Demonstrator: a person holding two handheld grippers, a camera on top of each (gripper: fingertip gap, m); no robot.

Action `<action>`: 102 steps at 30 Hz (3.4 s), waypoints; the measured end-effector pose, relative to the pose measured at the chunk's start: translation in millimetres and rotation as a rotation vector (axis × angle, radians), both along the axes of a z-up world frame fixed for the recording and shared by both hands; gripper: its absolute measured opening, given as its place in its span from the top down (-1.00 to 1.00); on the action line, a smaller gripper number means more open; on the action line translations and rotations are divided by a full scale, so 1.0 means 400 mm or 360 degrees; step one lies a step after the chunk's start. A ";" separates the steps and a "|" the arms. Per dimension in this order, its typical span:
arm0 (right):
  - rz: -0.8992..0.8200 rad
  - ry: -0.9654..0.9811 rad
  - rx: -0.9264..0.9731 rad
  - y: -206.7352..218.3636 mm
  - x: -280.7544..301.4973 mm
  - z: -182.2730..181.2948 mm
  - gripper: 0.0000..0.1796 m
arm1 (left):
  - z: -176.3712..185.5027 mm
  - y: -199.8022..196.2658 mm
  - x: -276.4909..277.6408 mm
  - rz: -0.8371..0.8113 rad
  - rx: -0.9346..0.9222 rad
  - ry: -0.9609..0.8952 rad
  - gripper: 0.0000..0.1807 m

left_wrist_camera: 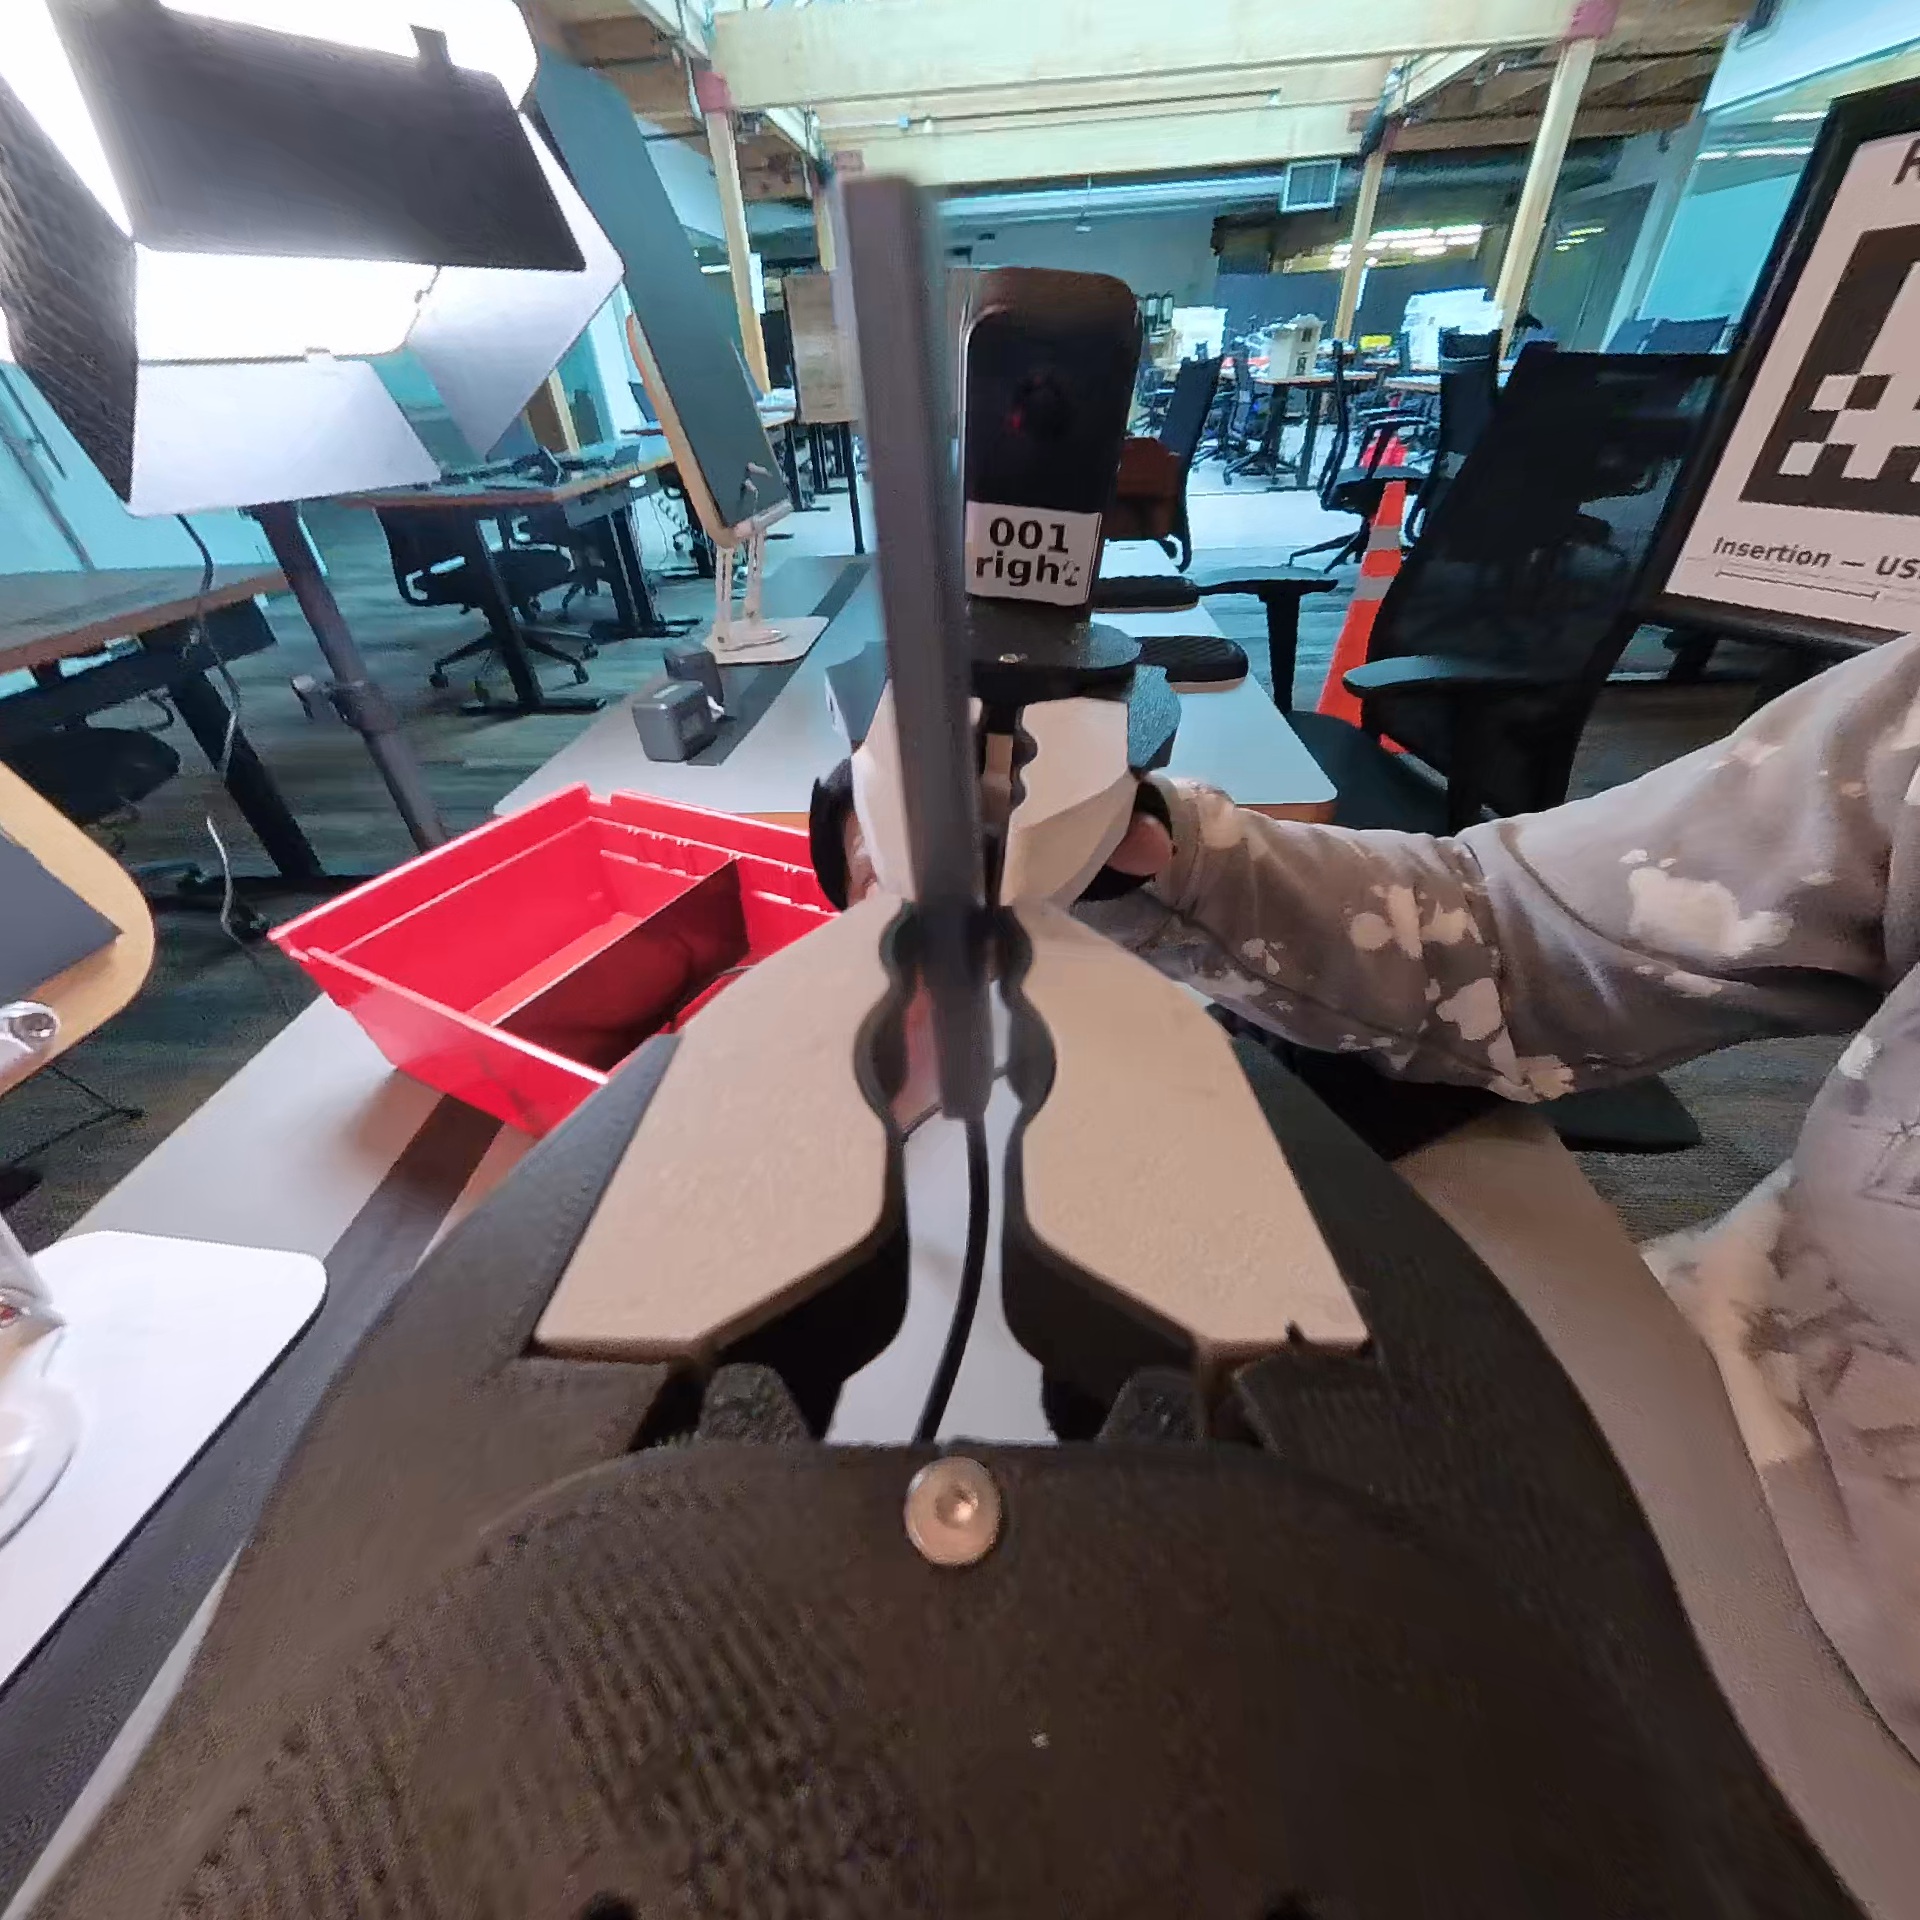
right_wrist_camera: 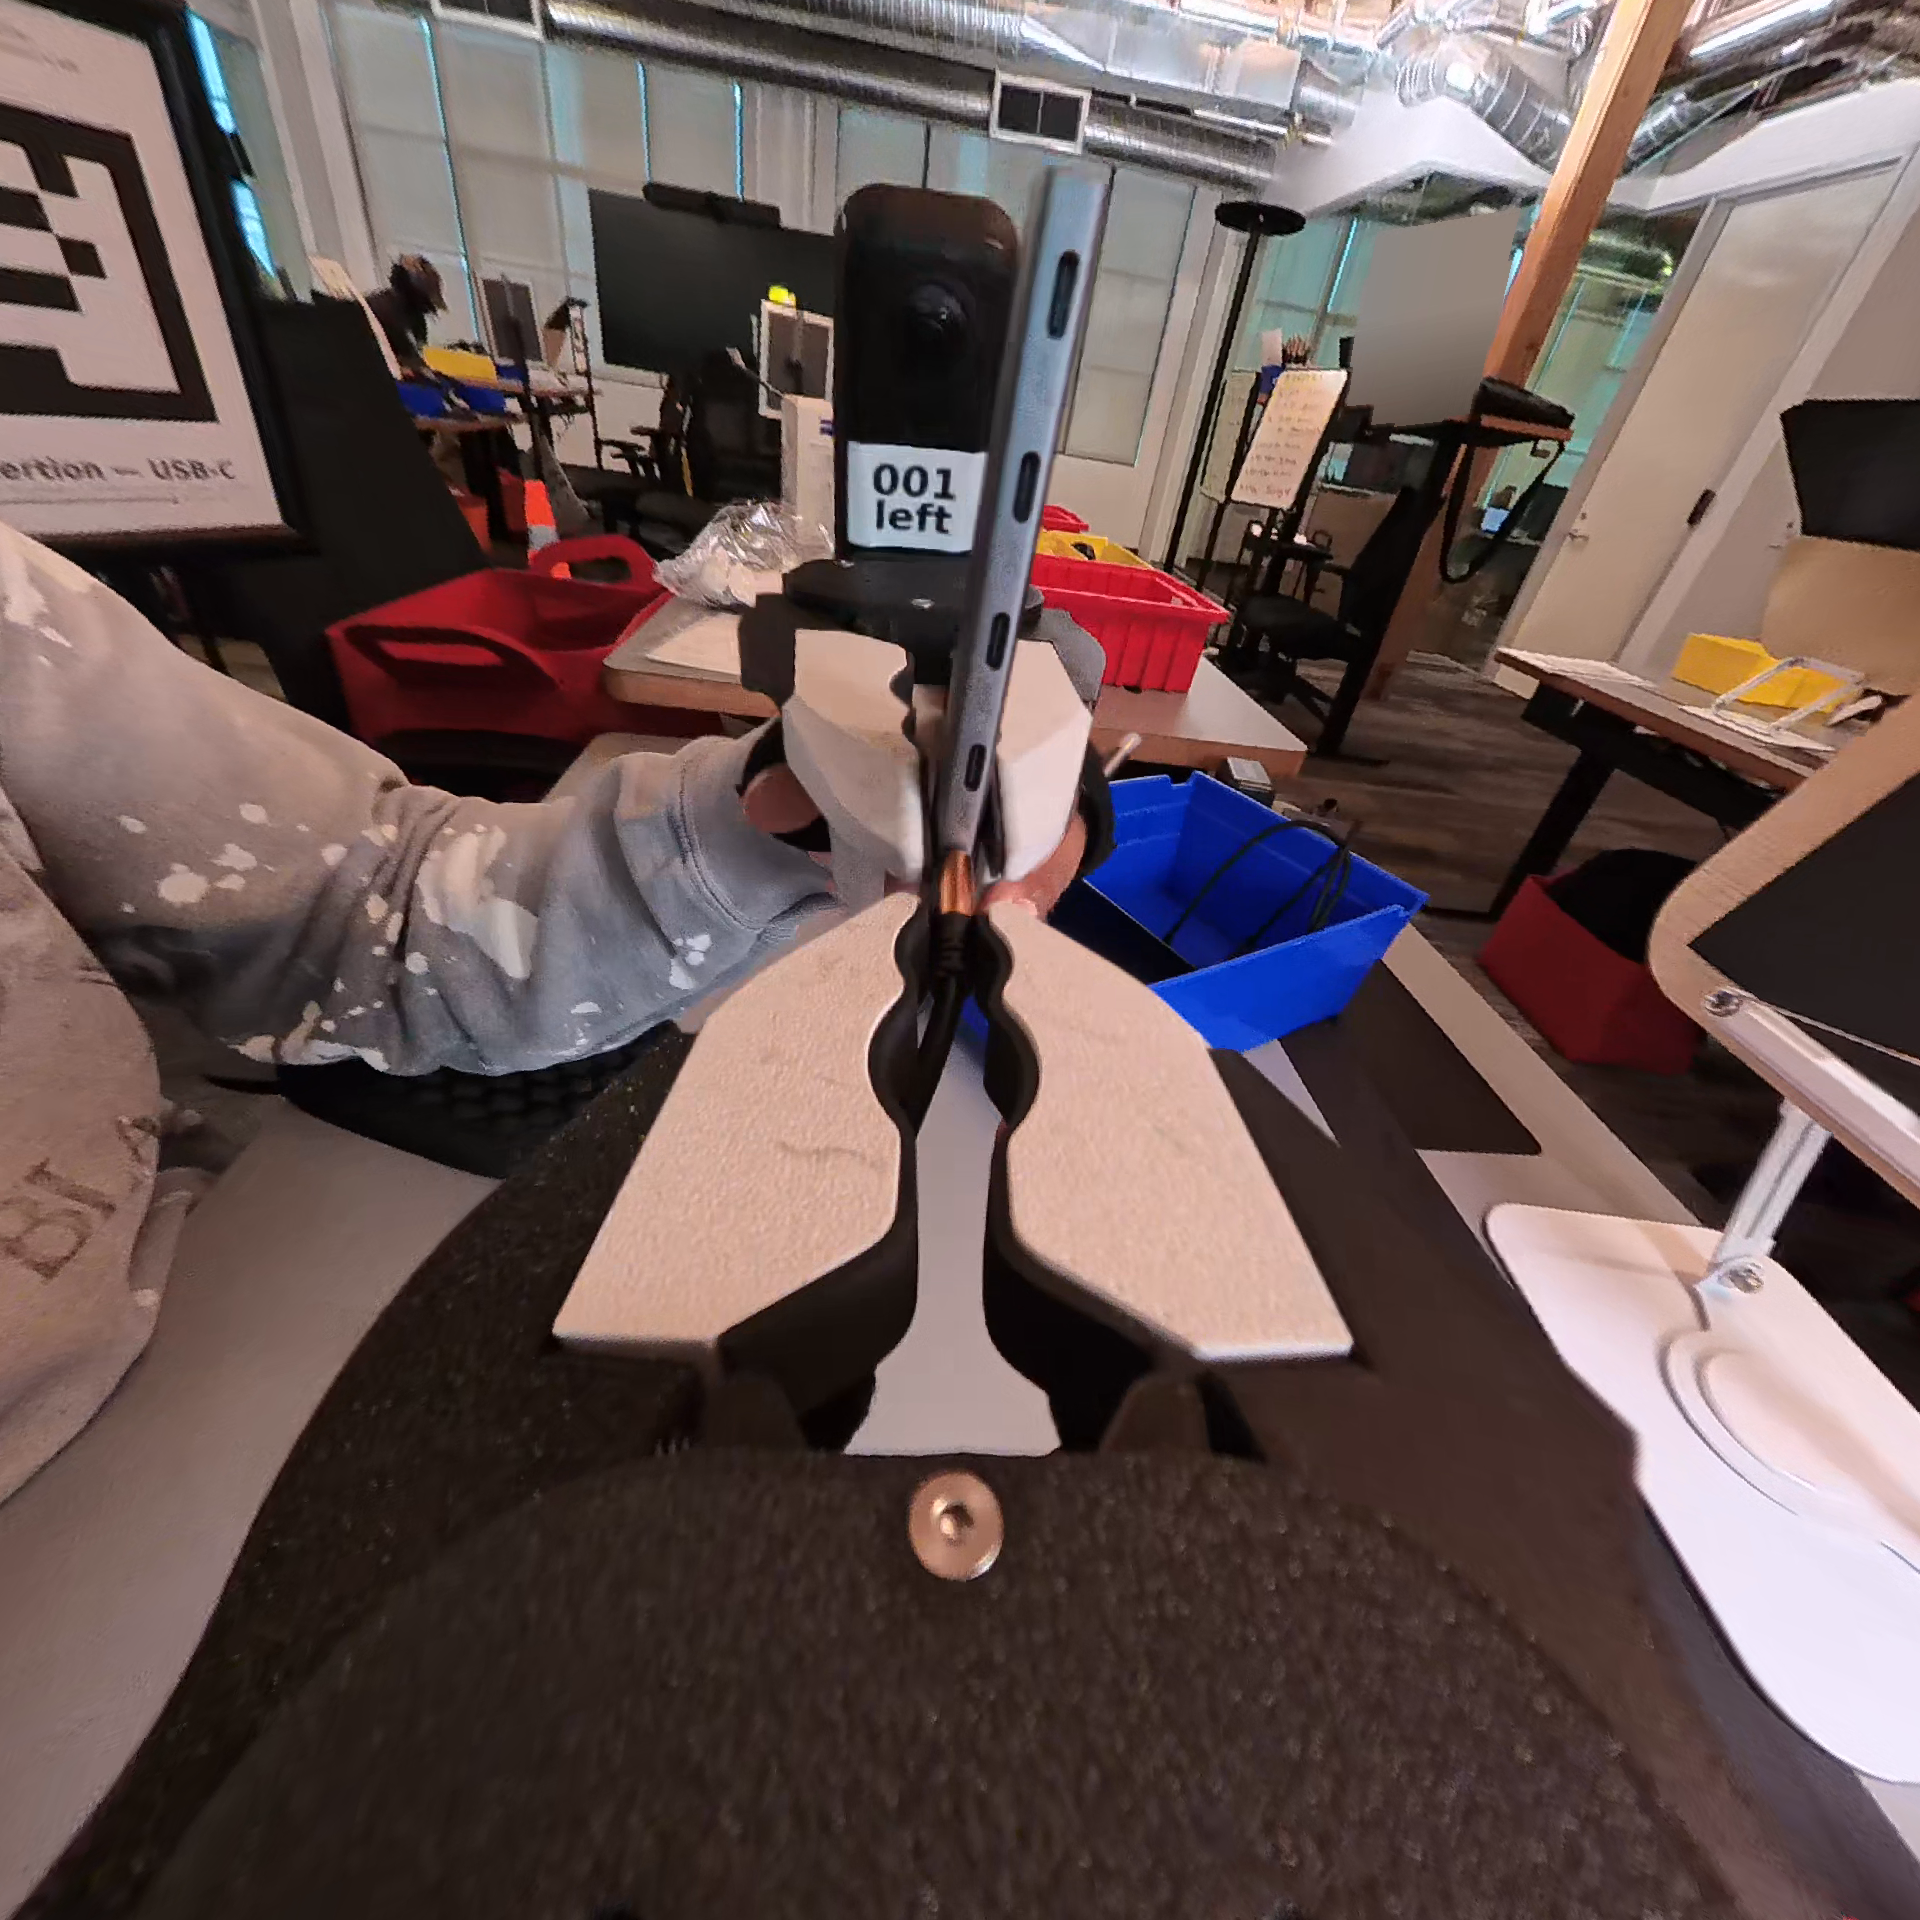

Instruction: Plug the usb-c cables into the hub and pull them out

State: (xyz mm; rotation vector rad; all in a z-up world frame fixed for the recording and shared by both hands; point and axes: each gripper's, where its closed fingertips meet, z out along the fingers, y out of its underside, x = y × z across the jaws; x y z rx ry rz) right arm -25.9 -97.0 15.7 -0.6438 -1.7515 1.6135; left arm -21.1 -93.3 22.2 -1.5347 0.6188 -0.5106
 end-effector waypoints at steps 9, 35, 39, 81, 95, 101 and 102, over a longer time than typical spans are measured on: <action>-0.0042 0.0048 0.0033 -0.004 0.005 0.005 0.92 | 0.002 -0.004 0.006 0.0034 -0.0020 0.0077 0.88; -0.0237 0.0152 -0.0499 0.259 0.104 0.099 0.92 | 0.069 -0.097 -0.250 0.0446 -0.0078 -0.0145 0.88; -0.0300 0.0104 -0.0425 0.271 0.079 0.094 0.92 | 0.036 -0.075 -0.255 0.0486 -0.0153 -0.0093 0.89; -0.1355 -0.0954 0.0876 0.608 0.061 -0.132 0.42 | -0.129 0.026 -0.156 0.0378 -0.0506 0.0209 0.88; -0.0067 -0.0672 0.0882 -0.018 -0.023 -0.046 0.50 | -0.270 0.055 0.023 0.0088 -0.0776 0.0548 0.88; -0.0058 -0.0812 0.1031 0.004 -0.014 -0.081 0.87 | -0.293 0.059 0.021 0.0095 -0.0772 0.0640 0.88; -0.0075 -0.0800 0.1026 0.014 -0.009 -0.075 0.87 | -0.287 0.060 0.016 0.0101 -0.0752 0.0631 0.88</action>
